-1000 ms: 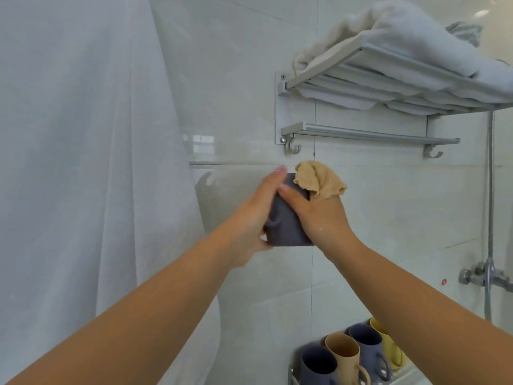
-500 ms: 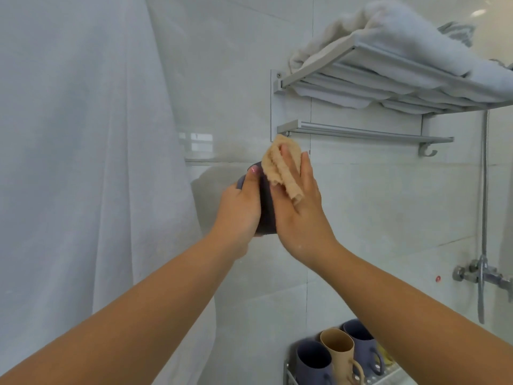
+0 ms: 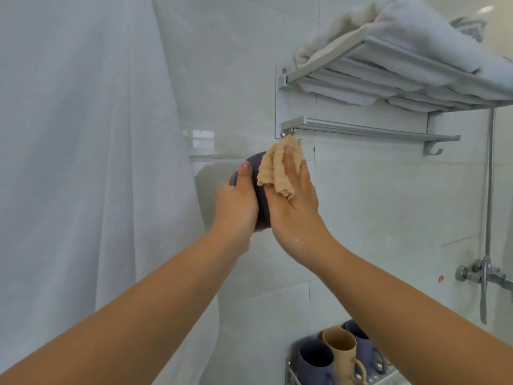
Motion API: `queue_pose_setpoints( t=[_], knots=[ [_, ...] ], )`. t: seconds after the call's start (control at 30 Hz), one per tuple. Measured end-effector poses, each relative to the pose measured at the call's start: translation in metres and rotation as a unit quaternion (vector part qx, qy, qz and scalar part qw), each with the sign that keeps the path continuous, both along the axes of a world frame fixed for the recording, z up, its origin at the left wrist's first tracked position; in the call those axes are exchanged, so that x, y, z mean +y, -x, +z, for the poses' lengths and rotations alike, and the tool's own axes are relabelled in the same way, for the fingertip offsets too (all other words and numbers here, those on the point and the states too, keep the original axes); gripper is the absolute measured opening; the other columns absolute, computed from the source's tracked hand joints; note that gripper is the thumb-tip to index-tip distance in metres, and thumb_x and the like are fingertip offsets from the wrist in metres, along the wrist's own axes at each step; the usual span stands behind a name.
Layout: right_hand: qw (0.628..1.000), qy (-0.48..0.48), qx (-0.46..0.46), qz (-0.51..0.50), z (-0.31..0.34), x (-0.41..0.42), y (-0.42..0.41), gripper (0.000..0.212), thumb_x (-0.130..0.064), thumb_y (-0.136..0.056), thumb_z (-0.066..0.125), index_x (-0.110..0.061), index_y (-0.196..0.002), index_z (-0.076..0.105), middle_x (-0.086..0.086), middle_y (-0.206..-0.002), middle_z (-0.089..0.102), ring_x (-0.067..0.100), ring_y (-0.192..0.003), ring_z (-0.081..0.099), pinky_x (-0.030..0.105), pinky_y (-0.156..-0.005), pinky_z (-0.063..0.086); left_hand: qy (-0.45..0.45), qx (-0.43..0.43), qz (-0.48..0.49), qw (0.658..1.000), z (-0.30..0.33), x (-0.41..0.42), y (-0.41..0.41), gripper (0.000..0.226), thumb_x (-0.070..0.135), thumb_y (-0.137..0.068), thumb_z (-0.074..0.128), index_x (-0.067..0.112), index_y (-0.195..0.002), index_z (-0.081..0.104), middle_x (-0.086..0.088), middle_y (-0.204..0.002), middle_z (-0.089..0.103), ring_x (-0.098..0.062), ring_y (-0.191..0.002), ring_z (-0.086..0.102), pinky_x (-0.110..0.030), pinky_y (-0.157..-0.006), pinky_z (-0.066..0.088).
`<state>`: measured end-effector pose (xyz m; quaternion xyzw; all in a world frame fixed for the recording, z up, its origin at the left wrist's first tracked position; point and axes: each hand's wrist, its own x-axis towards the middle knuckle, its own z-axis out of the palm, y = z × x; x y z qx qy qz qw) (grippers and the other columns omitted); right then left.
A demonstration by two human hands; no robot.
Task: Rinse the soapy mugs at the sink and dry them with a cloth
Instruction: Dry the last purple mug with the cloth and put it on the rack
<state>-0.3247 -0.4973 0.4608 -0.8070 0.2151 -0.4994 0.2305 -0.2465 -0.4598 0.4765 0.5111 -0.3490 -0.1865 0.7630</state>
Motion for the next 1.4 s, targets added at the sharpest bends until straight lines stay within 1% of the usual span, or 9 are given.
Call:
queue_pose_setpoints(
  t=[0.1, 0.2, 0.3, 0.5, 0.7, 0.8, 0.93, 1.07, 1.4],
  knots=[
    [0.995, -0.041, -0.064, 0.066, 0.016, -0.005, -0.001, 0.048, -0.057, -0.094, 0.032, -0.043, -0.14, 0.035, -0.006, -0.148, 0.041, 0.013, -0.134, 0.041, 0.038, -0.112, 0.034, 0.012, 0.03, -0.005, 0.999, 0.004, 0.004, -0.002, 0.037, 0.051, -0.1, 0.038, 0.024, -0.112, 0.062, -0.005, -0.108, 0.069, -0.027, -0.1, 0.066, -0.053, -0.08, 0.058],
    [0.974, -0.171, -0.1, 0.106, 0.032, -0.013, 0.007, 0.039, -0.053, -0.098, 0.034, -0.024, -0.09, 0.057, -0.013, -0.078, 0.067, 0.001, -0.071, 0.063, 0.015, -0.059, 0.052, 0.028, 0.039, -0.032, 0.998, 0.004, 0.006, -0.008, 0.03, 0.052, -0.098, 0.043, 0.028, -0.097, 0.061, -0.007, -0.103, 0.068, -0.024, -0.089, 0.068, -0.061, -0.076, 0.056],
    [0.924, -0.294, -0.112, 0.219, 0.029, -0.025, 0.019, 0.037, -0.051, -0.097, 0.041, -0.023, -0.102, 0.064, -0.005, -0.091, 0.073, 0.01, -0.08, 0.068, 0.021, -0.065, 0.053, 0.033, 0.027, -0.062, 0.997, 0.003, 0.009, -0.014, 0.032, 0.053, -0.098, 0.042, 0.028, -0.094, 0.061, -0.011, -0.094, 0.066, -0.019, -0.071, 0.063, -0.059, -0.077, 0.057],
    [0.886, -0.335, -0.062, 0.314, 0.017, -0.036, 0.028, 0.055, -0.037, -0.078, 0.071, -0.015, -0.126, 0.06, 0.011, -0.118, 0.068, 0.03, -0.112, 0.064, 0.053, -0.099, 0.047, 0.002, 0.04, -0.111, 0.993, -0.004, 0.008, -0.016, 0.036, 0.055, -0.099, 0.038, 0.028, -0.105, 0.061, -0.003, -0.103, 0.073, -0.027, -0.105, 0.068, -0.056, -0.082, 0.056],
    [0.926, -0.279, -0.115, 0.226, 0.009, -0.032, 0.027, 0.039, -0.03, -0.08, 0.074, -0.018, -0.116, 0.064, 0.004, -0.106, 0.073, 0.015, -0.089, 0.072, 0.033, -0.071, 0.06, -0.012, -0.092, 0.029, 0.995, -0.013, -0.005, -0.019, 0.035, 0.049, -0.096, 0.05, 0.016, -0.107, 0.054, -0.008, -0.112, 0.062, -0.016, -0.093, 0.063, -0.03, -0.064, 0.059],
    [0.95, -0.211, -0.172, 0.15, 0.005, -0.031, 0.026, 0.026, -0.024, -0.081, 0.075, -0.024, -0.104, 0.062, -0.008, -0.091, 0.07, -0.004, -0.065, 0.067, 0.017, -0.048, 0.051, 0.017, -0.221, 0.134, 0.966, -0.015, -0.009, -0.015, 0.06, 0.064, -0.081, 0.053, 0.011, -0.109, 0.054, -0.009, -0.116, 0.056, -0.02, -0.101, 0.059, -0.044, -0.082, 0.057],
    [0.972, -0.133, -0.151, 0.123, -0.003, -0.026, 0.022, 0.019, -0.028, -0.083, 0.073, -0.03, -0.099, 0.062, -0.011, -0.092, 0.07, -0.001, -0.08, 0.067, 0.02, -0.069, 0.057, -0.075, -0.167, 0.018, 0.983, -0.006, -0.006, 0.003, 0.074, 0.074, -0.075, 0.051, 0.016, -0.123, 0.054, -0.009, -0.131, 0.051, -0.026, -0.112, 0.058, -0.048, -0.095, 0.051],
    [0.985, -0.057, -0.107, 0.122, -0.019, -0.017, 0.013, 0.066, -0.056, -0.084, 0.044, -0.022, -0.14, 0.042, -0.004, -0.13, 0.057, 0.004, -0.116, 0.055, 0.028, -0.101, 0.048, -0.068, -0.101, -0.047, 0.991, -0.002, -0.008, 0.003, 0.088, 0.077, -0.039, 0.071, 0.035, -0.112, 0.047, 0.002, -0.126, 0.056, -0.02, -0.108, 0.062, -0.047, -0.091, 0.054],
    [0.993, 0.02, -0.062, 0.1, -0.011, -0.011, 0.008, 0.068, -0.068, -0.088, 0.028, -0.038, -0.149, 0.025, -0.016, -0.149, 0.037, 0.005, -0.137, 0.036, 0.047, -0.115, 0.027, 0.016, -0.081, -0.086, 0.993, -0.007, -0.002, -0.013, 0.098, 0.076, -0.042, 0.072, 0.028, -0.126, 0.057, 0.004, -0.112, 0.072, -0.015, -0.099, 0.07, -0.045, -0.085, 0.058]
  ],
)
